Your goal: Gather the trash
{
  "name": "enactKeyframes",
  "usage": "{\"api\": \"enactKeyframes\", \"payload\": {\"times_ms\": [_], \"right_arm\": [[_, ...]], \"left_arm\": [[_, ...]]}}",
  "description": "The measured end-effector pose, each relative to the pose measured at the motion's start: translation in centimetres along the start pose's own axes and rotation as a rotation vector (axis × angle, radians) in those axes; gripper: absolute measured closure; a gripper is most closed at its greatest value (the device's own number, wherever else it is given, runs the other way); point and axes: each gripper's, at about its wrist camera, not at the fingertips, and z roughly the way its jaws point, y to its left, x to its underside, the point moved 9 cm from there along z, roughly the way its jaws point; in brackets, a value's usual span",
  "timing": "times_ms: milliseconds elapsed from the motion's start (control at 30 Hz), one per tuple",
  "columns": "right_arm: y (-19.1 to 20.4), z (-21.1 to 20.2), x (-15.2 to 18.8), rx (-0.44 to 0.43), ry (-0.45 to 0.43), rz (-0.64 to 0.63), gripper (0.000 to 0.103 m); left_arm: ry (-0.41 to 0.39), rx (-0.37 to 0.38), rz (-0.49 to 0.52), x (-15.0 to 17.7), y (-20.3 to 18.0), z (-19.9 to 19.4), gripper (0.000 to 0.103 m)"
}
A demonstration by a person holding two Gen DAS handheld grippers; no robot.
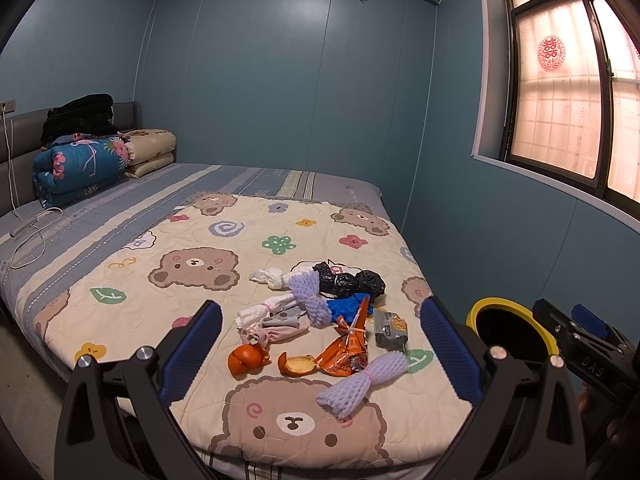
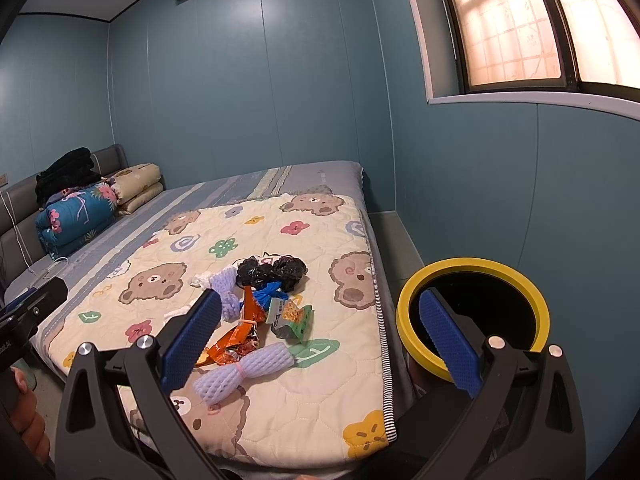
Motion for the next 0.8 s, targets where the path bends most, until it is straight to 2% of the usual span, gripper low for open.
{"api": "enactKeyframes", "payload": {"times_ms": [800], "right_arm": [[-0.08,0.28,0.26,0.002,0.006,0.002,0.008]], "left_arm": [[-0.002,0.000,-0.001,0.00,0.00,-0.05,0.007]]}}
